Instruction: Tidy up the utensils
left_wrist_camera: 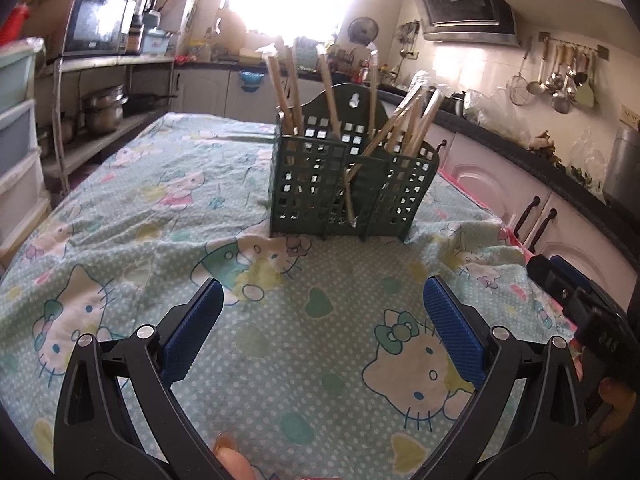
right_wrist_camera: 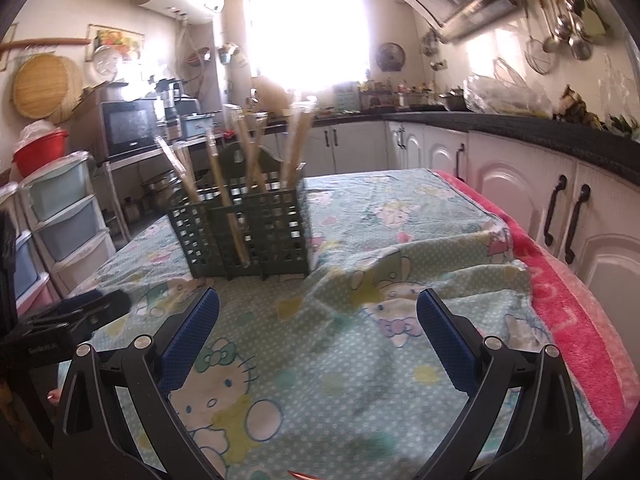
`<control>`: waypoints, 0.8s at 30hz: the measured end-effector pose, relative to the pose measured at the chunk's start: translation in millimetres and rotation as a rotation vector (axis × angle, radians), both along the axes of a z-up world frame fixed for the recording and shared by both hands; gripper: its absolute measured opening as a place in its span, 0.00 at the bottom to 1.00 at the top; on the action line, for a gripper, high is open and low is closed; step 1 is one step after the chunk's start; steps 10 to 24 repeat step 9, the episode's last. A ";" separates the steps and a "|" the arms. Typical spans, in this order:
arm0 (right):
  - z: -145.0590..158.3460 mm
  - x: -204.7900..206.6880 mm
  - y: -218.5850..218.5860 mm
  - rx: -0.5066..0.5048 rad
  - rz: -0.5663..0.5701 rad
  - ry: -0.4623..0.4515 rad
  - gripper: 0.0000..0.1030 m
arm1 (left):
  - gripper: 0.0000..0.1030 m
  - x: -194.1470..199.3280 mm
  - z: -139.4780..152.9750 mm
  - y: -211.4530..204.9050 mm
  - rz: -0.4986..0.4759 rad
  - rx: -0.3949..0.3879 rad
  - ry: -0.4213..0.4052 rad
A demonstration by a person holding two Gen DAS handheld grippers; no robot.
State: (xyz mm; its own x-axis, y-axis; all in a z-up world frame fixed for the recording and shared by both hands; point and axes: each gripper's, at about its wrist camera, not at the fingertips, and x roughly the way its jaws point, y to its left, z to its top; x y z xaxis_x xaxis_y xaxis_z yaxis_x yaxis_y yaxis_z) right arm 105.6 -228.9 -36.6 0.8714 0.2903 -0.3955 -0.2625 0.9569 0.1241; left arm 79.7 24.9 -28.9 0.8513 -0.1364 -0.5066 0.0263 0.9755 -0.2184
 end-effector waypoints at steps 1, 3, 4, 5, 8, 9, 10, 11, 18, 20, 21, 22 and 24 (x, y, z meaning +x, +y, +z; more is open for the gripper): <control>2.5 5.3 -5.4 0.001 -0.019 0.014 0.94 | 0.90 3.2 1.4 5.8 0.016 -0.002 0.019; 7.2 21.0 -18.1 -0.011 -0.063 0.055 0.94 | 0.90 14.3 4.2 19.7 0.054 0.014 0.059; 8.0 36.3 -27.6 -0.035 -0.095 0.100 0.94 | 0.90 22.3 6.0 30.0 0.087 0.030 0.081; 6.5 49.4 -33.9 -0.070 -0.120 0.138 0.94 | 0.90 28.5 6.7 39.6 0.114 0.039 0.098; -2.2 95.4 -55.6 -0.207 -0.246 0.219 0.94 | 0.90 58.4 5.7 78.2 0.210 0.097 0.167; -7.5 111.5 -63.4 -0.231 -0.264 0.255 0.94 | 0.90 67.6 3.3 89.6 0.240 0.113 0.179; -7.5 111.5 -63.4 -0.231 -0.264 0.255 0.94 | 0.90 67.6 3.3 89.6 0.240 0.113 0.179; -7.5 111.5 -63.4 -0.231 -0.264 0.255 0.94 | 0.90 67.6 3.3 89.6 0.240 0.113 0.179; -7.5 111.5 -63.4 -0.231 -0.264 0.255 0.94 | 0.90 67.6 3.3 89.6 0.240 0.113 0.179; -7.5 111.5 -63.4 -0.231 -0.264 0.255 0.94 | 0.90 67.6 3.3 89.6 0.240 0.113 0.179; -7.5 111.5 -63.4 -0.231 -0.264 0.255 0.94 | 0.90 67.6 3.3 89.6 0.240 0.113 0.179; -7.5 111.5 -63.4 -0.231 -0.264 0.255 0.94 | 0.90 67.6 3.3 89.6 0.240 0.113 0.179; -7.5 111.5 -63.4 -0.231 -0.264 0.255 0.94 | 0.90 67.6 3.3 89.6 0.240 0.113 0.179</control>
